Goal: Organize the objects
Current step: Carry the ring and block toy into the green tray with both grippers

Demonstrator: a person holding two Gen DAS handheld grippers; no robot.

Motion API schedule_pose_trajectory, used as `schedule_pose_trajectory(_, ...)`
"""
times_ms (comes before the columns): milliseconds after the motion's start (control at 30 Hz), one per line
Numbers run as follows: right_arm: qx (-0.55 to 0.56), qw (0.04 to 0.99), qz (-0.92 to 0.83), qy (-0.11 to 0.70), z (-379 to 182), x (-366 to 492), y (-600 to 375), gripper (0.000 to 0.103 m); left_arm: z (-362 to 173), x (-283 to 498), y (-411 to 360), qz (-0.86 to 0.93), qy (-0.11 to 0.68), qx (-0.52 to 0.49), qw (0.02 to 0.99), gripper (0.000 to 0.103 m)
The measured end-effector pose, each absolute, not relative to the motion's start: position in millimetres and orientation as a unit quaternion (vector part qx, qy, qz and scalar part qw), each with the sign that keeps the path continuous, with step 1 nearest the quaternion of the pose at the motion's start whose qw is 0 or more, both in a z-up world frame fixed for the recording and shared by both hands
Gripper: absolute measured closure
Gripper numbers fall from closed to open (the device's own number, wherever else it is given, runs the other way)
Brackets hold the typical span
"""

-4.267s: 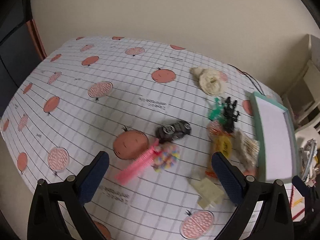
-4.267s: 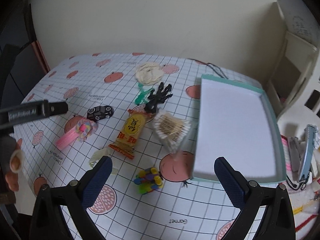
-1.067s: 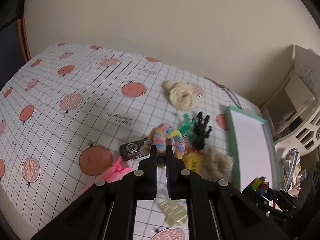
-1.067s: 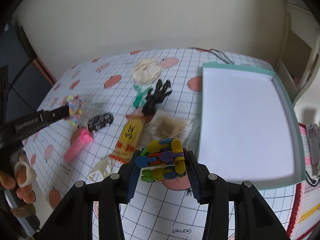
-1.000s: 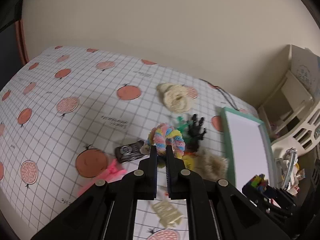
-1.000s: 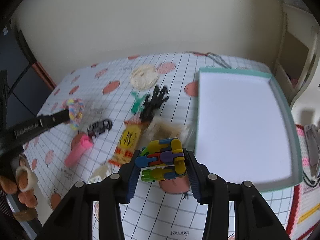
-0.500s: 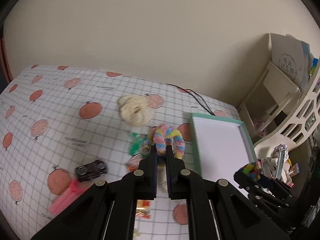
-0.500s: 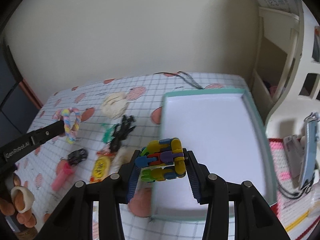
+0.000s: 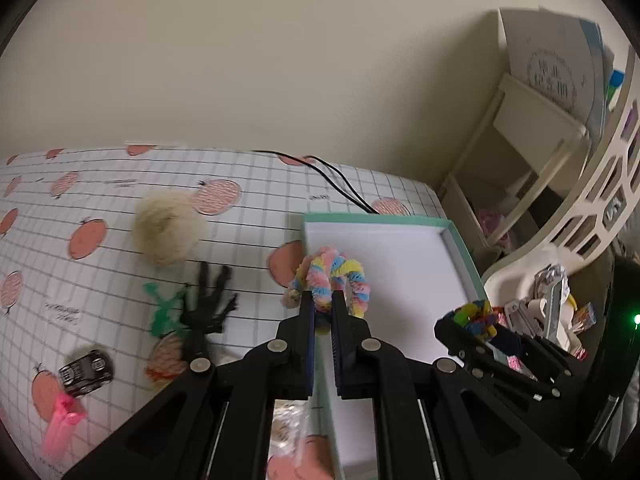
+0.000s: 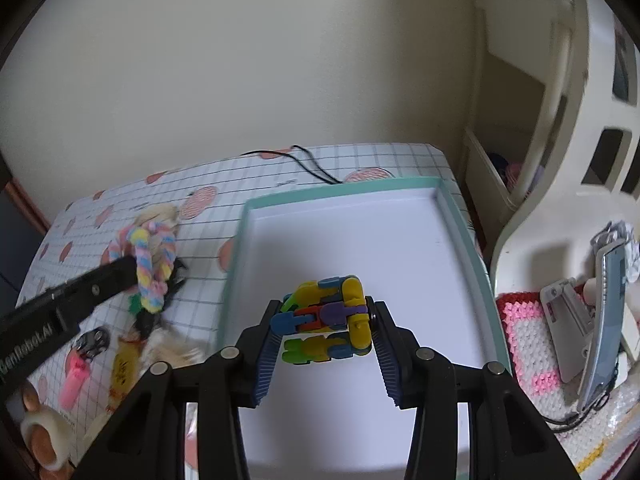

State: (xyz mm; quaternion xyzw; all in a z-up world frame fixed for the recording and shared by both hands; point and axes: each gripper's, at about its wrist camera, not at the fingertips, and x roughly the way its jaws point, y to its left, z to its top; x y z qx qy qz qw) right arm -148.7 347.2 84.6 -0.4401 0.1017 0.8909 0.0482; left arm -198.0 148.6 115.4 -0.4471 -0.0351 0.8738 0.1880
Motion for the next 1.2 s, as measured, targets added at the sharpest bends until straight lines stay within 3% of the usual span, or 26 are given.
schedule_pose_trajectory(533,-0.452,0.090,0.880,0.111,46,-182,390,0.056,62,-227,213,0.851,-0.012,-0.477,0.220,0.096)
schedule_pose_trajectory(1200,-0.465,0.094,0.874,0.107,15,-204,400,0.056,26,-245,230,0.841,0.003,-0.496,0.215,0.095)
